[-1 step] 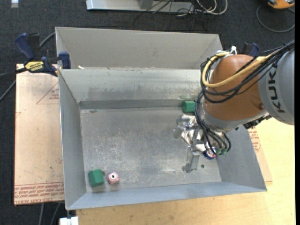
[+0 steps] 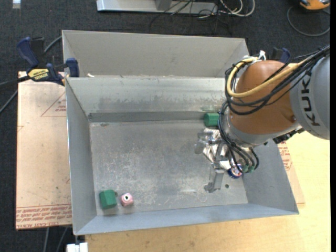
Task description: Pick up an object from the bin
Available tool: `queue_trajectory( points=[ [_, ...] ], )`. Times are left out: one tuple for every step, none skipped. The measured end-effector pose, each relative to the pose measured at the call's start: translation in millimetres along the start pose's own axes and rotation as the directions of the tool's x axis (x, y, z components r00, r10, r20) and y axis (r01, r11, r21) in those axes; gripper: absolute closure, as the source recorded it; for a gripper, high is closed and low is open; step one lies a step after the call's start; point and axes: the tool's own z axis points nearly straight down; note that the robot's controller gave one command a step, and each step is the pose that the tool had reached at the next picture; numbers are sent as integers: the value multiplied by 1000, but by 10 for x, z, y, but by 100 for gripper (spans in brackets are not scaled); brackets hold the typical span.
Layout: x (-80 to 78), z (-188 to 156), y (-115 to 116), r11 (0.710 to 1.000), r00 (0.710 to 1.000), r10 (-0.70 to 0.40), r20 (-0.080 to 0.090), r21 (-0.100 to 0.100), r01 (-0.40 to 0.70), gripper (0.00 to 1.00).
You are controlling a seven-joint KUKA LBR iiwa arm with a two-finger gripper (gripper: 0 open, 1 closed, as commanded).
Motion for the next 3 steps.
queue_trajectory(
  points=[
    [-57,-18,-154,966,966,-259,1,-1,259,0],
    [-401,284,-657,992,992,-126,4,0,126,0],
    [-559,435,-812,963,963,-271,4,0,271,0]
  ],
)
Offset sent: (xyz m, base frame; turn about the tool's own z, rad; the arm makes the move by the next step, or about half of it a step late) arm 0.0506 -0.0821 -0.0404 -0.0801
